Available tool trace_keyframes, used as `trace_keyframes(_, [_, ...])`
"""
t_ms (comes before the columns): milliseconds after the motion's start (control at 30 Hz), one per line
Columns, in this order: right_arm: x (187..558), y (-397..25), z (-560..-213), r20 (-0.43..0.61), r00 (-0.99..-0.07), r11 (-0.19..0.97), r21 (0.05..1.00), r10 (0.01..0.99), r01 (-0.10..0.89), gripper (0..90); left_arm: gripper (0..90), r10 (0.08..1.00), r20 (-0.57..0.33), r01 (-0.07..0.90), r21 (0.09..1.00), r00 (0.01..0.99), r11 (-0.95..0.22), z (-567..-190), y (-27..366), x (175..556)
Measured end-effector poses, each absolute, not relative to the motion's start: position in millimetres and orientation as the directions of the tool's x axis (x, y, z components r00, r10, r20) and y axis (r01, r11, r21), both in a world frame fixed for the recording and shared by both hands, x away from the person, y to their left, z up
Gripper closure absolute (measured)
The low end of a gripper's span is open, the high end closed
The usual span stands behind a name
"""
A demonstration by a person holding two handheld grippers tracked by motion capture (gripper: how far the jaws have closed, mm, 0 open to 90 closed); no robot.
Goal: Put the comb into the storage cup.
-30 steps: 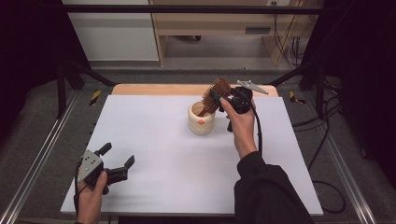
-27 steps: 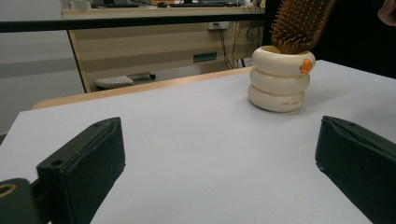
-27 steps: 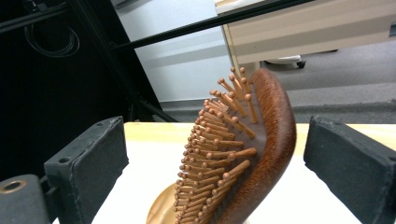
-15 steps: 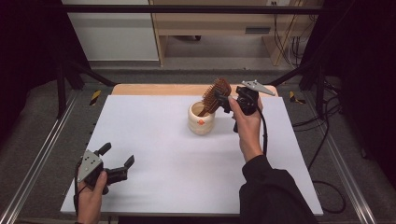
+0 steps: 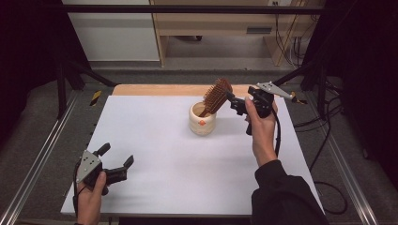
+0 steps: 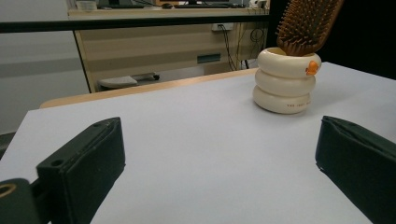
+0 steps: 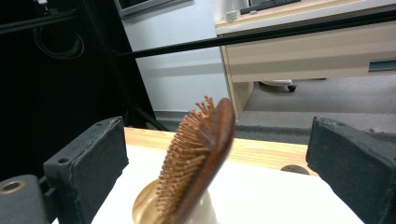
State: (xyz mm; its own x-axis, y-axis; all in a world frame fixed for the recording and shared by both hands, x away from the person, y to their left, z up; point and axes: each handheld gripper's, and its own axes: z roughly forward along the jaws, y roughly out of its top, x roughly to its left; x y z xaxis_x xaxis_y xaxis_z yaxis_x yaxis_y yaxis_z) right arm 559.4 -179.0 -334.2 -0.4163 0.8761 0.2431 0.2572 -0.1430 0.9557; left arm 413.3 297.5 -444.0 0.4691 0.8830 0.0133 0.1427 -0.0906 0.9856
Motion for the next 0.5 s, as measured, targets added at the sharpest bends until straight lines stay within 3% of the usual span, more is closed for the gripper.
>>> trace_keyframes(500, [541.3,-209.5,-342.3,0.165,-0.421,-0.083,0.975,0.892,0.207,5.2,1.3,0.883,0.002,0.147,0.986,0.47,-0.08,-444.6,300.7,414.8])
